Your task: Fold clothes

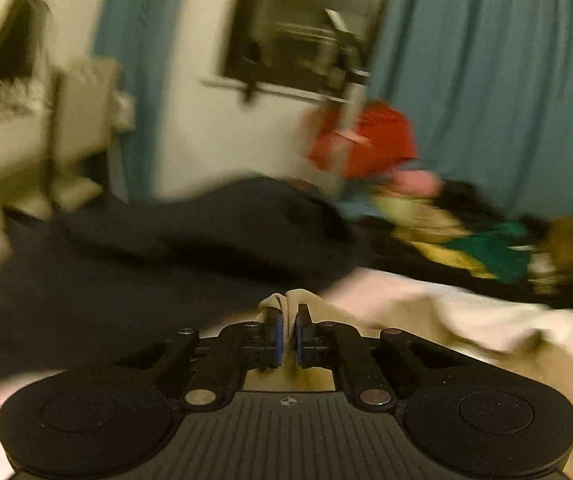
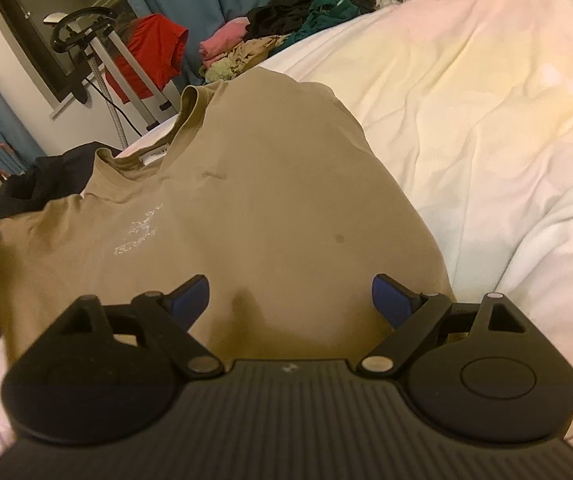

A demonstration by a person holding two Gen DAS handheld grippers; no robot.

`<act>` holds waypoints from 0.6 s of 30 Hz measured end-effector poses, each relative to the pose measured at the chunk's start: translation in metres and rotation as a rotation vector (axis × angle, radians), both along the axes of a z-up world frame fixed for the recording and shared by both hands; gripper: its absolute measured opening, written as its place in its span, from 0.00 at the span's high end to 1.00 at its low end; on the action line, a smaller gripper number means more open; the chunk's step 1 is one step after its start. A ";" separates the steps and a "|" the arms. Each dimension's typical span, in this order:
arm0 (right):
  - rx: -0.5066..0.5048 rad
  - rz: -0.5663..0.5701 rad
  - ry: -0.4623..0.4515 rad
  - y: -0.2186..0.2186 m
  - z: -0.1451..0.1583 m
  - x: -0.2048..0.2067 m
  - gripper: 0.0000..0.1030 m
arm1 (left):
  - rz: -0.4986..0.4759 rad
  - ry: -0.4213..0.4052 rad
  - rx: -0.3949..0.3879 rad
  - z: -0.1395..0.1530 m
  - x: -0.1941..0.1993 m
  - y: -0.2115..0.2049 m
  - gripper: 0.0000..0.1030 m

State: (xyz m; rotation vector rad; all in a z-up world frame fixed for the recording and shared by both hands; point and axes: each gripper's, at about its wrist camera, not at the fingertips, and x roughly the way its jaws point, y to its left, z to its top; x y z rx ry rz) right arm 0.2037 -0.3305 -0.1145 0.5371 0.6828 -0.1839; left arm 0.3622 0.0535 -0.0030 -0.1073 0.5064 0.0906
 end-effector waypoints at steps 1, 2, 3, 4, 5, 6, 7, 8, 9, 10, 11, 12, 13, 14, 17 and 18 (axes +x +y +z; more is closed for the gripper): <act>-0.020 0.004 -0.007 0.003 0.001 0.000 0.13 | 0.042 0.007 0.068 -0.001 0.003 0.004 0.93; -0.047 0.012 -0.020 0.006 0.003 -0.001 0.13 | 0.085 0.015 0.137 -0.001 0.006 0.008 0.91; -0.075 0.021 -0.035 0.009 0.005 -0.002 0.13 | 0.112 0.034 0.206 -0.007 0.008 0.008 0.91; -0.102 0.034 -0.059 0.014 0.008 -0.003 0.13 | 0.129 0.045 0.262 -0.013 0.008 0.011 0.90; -0.131 0.054 -0.087 0.020 0.010 -0.005 0.13 | 0.125 0.048 0.295 -0.018 0.005 0.013 0.85; -0.162 0.080 -0.119 0.026 0.013 -0.007 0.13 | 0.113 0.047 0.280 -0.021 -0.001 0.014 0.77; -0.195 0.105 -0.143 0.033 0.013 -0.009 0.13 | 0.101 0.047 0.265 -0.024 -0.008 0.016 0.70; -0.234 0.131 -0.159 0.040 0.013 -0.011 0.13 | 0.084 0.051 0.238 -0.025 -0.015 0.012 0.59; -0.271 0.153 -0.172 0.047 0.011 -0.013 0.13 | 0.064 0.053 0.220 -0.023 -0.028 0.014 0.54; -0.295 0.168 -0.179 0.054 0.008 -0.015 0.13 | 0.041 0.051 0.207 -0.024 -0.041 0.010 0.52; -0.309 0.183 -0.181 0.059 0.003 -0.015 0.13 | 0.007 0.047 0.195 -0.022 -0.061 0.006 0.47; -0.314 0.201 -0.174 0.064 -0.004 -0.015 0.13 | -0.020 0.043 0.189 -0.017 -0.084 0.002 0.43; -0.318 0.222 -0.158 0.068 -0.012 -0.013 0.13 | -0.047 0.038 0.182 -0.013 -0.107 -0.003 0.41; -0.322 0.242 -0.141 0.072 -0.019 -0.011 0.13 | -0.068 0.024 0.169 -0.008 -0.128 -0.010 0.37; -0.406 0.258 -0.141 0.084 -0.035 -0.012 0.10 | -0.092 -0.009 0.091 -0.003 -0.193 -0.020 0.26; -0.424 0.257 -0.148 0.087 -0.036 -0.013 0.10 | -0.100 -0.017 0.060 -0.002 -0.214 -0.025 0.25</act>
